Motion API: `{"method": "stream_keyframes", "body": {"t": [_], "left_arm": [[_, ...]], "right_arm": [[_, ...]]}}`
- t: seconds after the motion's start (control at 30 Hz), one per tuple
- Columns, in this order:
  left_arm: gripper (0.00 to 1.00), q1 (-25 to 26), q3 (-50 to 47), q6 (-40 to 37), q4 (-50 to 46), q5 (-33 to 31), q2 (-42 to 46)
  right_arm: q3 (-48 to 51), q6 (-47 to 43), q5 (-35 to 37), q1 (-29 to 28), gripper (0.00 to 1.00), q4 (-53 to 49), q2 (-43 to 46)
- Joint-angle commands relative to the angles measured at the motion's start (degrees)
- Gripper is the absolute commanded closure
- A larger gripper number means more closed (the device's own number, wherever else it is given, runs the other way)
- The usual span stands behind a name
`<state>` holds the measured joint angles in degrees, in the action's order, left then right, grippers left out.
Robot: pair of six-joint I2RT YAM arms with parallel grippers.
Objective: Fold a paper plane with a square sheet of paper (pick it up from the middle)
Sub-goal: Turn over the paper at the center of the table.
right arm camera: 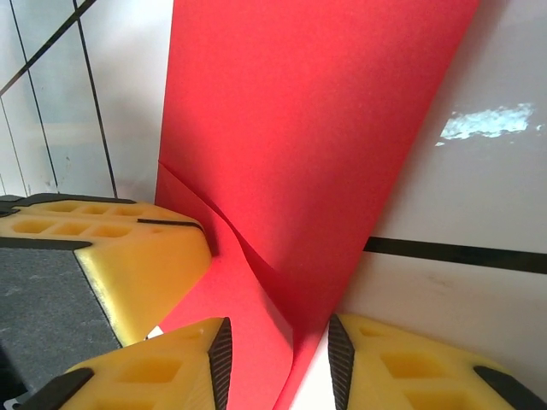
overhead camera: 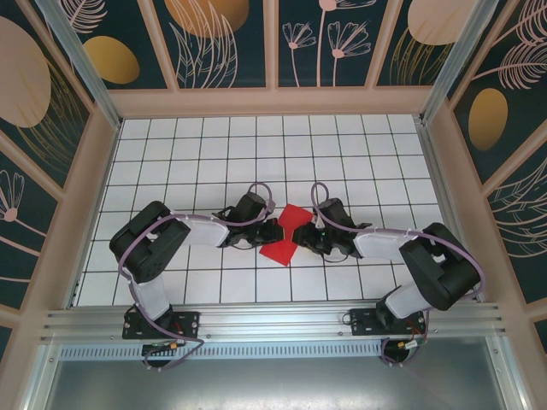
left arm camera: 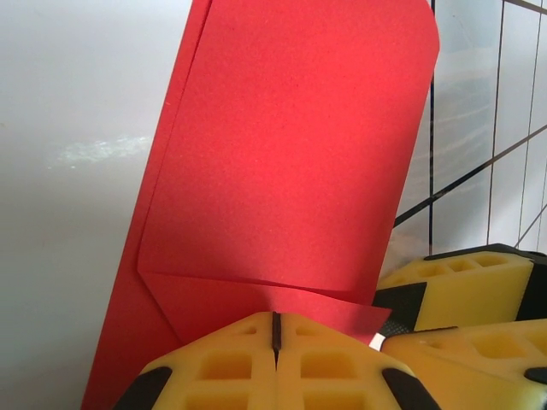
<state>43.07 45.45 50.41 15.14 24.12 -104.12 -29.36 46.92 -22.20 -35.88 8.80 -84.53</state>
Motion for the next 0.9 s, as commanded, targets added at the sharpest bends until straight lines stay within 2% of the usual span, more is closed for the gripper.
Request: {"method": "stream_keyframes", "body": {"t": [0.0,0.47,0.7,0.87], "left_arm": [[0.94,0.3,1.0,-0.9,-1.1,0.2,-0.9],[0.95,0.4,0.6,-0.2,-0.7,-0.3,-0.5],[0.97,0.4,-0.3,1.2,0.7,-0.9,0.0],[0.97,0.4,-1.1,1.8,1.4,-1.0,0.2]], "right_arm": [[-0.7,0.2,-0.8,-0.2,0.62,1.8,-0.3],[1.7,2.0,-1.5,0.3,0.6,7.5,-0.8],[3.5,2.5,-3.8,0.5,0.62,11.9,-2.6],[4.7,2.9,-4.5,0.6,0.67,14.8,-2.8]]}}
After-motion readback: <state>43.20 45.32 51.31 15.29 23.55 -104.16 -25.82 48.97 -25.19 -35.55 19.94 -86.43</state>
